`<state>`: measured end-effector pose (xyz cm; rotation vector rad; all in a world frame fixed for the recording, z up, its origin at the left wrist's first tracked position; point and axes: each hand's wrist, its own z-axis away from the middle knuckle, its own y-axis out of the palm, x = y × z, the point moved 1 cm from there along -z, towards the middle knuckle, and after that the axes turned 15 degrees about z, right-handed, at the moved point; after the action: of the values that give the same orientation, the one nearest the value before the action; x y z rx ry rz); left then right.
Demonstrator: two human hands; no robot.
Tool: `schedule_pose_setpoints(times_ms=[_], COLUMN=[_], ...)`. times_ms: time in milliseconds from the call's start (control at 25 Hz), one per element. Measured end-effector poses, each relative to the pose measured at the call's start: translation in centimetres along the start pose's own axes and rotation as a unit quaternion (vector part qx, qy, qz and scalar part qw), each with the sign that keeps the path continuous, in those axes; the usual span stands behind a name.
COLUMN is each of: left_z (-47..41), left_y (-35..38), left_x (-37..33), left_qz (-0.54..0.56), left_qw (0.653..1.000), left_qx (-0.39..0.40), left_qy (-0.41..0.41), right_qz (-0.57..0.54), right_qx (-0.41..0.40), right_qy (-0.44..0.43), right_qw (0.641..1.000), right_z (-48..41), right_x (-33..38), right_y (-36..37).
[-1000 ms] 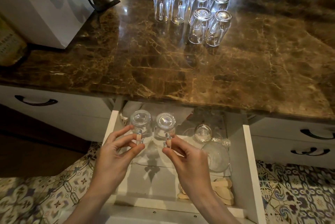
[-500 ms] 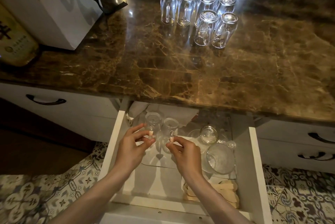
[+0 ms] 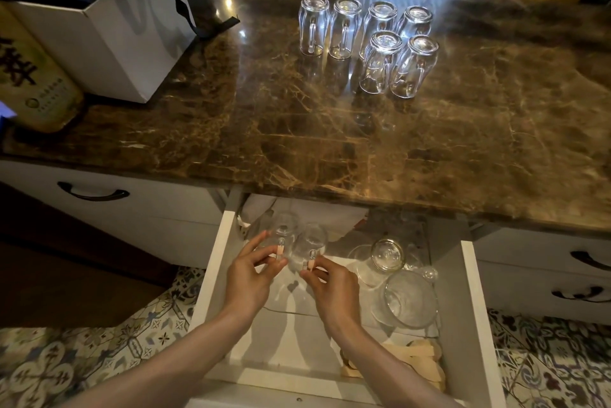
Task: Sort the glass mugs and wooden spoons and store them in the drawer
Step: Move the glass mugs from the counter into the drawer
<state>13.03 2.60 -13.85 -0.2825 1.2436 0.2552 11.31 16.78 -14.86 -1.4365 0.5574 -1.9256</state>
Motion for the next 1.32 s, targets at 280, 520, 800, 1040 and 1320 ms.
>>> schedule_pose_setpoints(times_ms=[280, 520, 800, 1040, 1320], left_z=[-1.1, -2.4, -3.0, -3.0, -3.0], left_y=[-0.2, 0.3, 0.2, 0.2, 0.0], left_x=[1.2, 1.7, 3.2, 3.3, 2.7], left_qz=[0.03, 0.056, 0.097, 0.074, 0.074], left_qw=[0.997, 0.989, 0.981, 0.985, 0.98], left_qx=[-0.071, -0.129, -0.149, -0.133, -0.117], left_qy=[-0.014, -0.037, -0.075, -0.079, -0.142], right_qz=[0.076, 0.066, 0.059, 0.062, 0.1], right_qx=[0.0, -0.009, -0.006, 0.008, 0.027], right_qy=[-0.028, -0.021, 0.007, 0.011, 0.006], right_qw=[0.997, 0.998, 0.998, 0.998, 0.995], right_z=[-0.6, -1.2, -1.6, -1.8, -1.7], right_x=[1.8, 2.9, 2.8, 2.3, 1.7], right_y=[1.8, 3.3, 4.0, 3.7, 3.7])
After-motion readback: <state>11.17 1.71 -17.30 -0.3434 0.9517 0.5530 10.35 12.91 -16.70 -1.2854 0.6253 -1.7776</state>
